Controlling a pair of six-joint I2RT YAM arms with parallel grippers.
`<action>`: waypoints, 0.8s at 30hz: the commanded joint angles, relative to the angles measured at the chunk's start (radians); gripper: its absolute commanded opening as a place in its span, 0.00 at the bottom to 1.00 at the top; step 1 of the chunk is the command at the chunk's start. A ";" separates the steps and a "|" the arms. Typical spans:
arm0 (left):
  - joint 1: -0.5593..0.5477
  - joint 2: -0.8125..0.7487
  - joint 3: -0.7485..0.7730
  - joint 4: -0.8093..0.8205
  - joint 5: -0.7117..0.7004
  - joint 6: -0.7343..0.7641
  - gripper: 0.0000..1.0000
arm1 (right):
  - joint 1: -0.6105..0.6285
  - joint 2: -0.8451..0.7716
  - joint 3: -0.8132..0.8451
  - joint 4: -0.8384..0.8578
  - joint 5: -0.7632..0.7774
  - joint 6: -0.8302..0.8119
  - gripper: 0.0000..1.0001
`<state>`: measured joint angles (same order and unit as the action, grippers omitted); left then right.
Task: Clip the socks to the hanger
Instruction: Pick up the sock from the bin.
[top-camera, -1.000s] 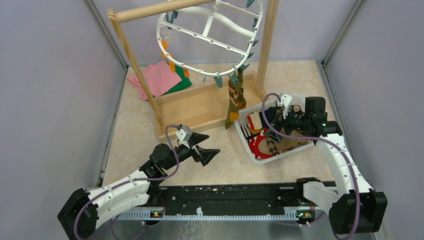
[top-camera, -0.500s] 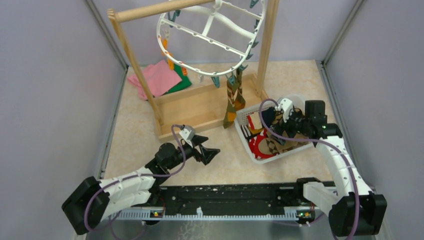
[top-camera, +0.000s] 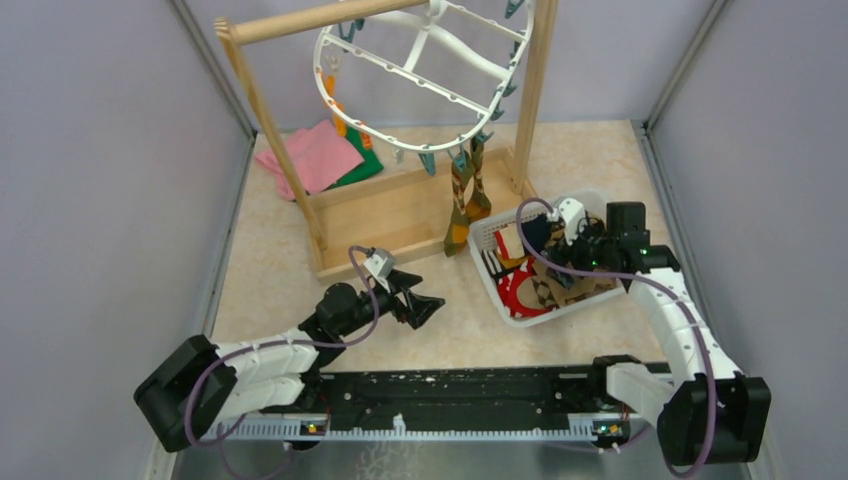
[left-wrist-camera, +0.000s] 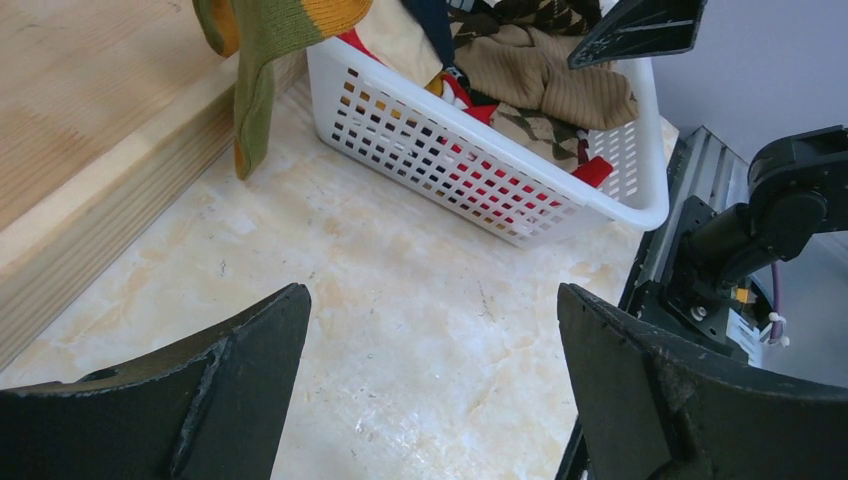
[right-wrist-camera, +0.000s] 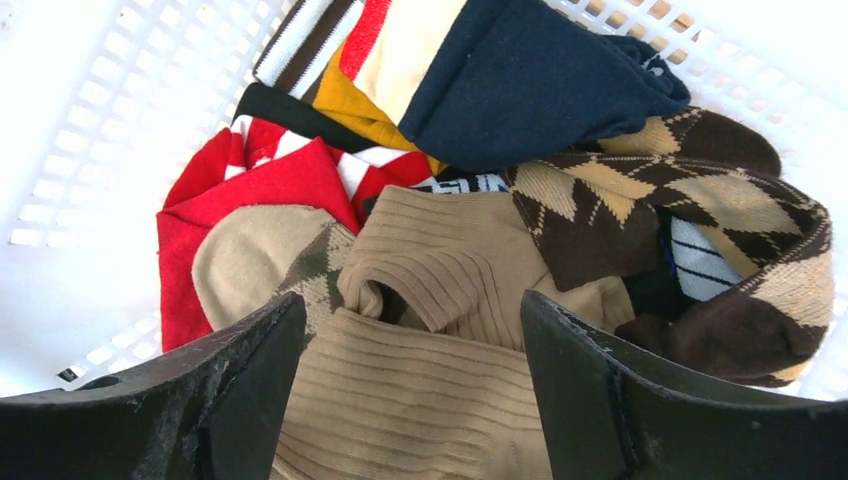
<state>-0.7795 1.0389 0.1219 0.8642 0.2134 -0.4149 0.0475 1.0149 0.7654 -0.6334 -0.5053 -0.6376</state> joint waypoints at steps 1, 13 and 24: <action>0.005 -0.008 0.032 0.073 0.035 -0.036 0.99 | 0.015 0.028 -0.012 0.018 -0.024 0.004 0.77; 0.005 -0.101 0.019 0.017 0.020 -0.035 0.99 | 0.074 0.090 -0.013 0.060 0.086 0.030 0.50; 0.005 -0.088 0.025 0.065 0.087 -0.054 0.99 | 0.095 0.065 0.012 0.045 0.041 0.021 0.07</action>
<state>-0.7792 0.9516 0.1246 0.8536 0.2474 -0.4511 0.1352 1.1103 0.7578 -0.6067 -0.4240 -0.6128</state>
